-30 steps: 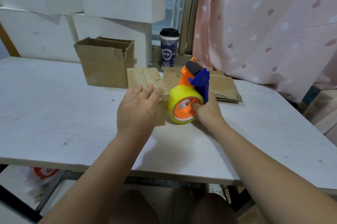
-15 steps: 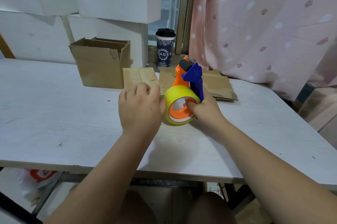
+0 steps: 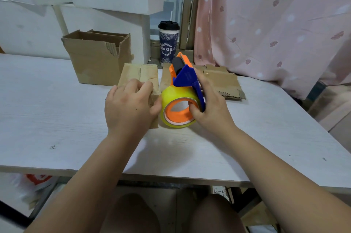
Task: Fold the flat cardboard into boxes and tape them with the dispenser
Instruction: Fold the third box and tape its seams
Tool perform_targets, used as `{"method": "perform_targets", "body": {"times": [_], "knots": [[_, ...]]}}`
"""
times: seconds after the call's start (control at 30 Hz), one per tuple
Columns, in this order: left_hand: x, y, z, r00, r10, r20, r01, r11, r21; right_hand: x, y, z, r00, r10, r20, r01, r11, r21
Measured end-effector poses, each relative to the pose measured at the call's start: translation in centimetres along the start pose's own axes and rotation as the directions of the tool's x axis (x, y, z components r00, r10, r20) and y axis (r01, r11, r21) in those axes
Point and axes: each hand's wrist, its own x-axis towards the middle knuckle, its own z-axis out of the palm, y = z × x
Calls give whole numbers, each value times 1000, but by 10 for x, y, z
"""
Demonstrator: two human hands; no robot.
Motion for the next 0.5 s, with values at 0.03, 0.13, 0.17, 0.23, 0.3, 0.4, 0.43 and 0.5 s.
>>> {"method": "perform_targets", "body": {"times": [0.03, 0.13, 0.17, 0.23, 0.3, 0.4, 0.43, 0.5], "knots": [[0, -1, 0, 1000, 5, -1, -5, 1000, 0, -1, 1, 1, 1000, -11, 3, 11, 1000, -13], [-1, -3, 0, 1000, 18, -13, -18, 1000, -3, -5, 5, 7, 1000, 18, 8, -18, 1000, -5], [-1, -2, 0, 1000, 17, -18, -17, 1000, 0, -5, 7, 9, 1000, 21, 2, -21, 1000, -13], [0, -2, 1, 1000, 10, -23, -10, 1000, 11, -4, 9, 12, 999, 28, -18, -29, 999, -24], [0, -1, 1, 999, 0, -34, 0, 1000, 5, -4, 7, 14, 999, 48, -24, -48, 999, -21], [0, 0, 3, 998, -17, -57, 15, 1000, -20, -9, 7, 15, 999, 31, 23, -29, 998, -64], [0, 0, 3, 998, -20, -62, 19, 999, -27, -11, 7, 14, 999, 28, 33, -26, 997, -70], [0, 0, 3, 998, -20, -53, 18, 999, -35, -8, 7, 7, 999, 43, 30, -41, 997, -58]]}}
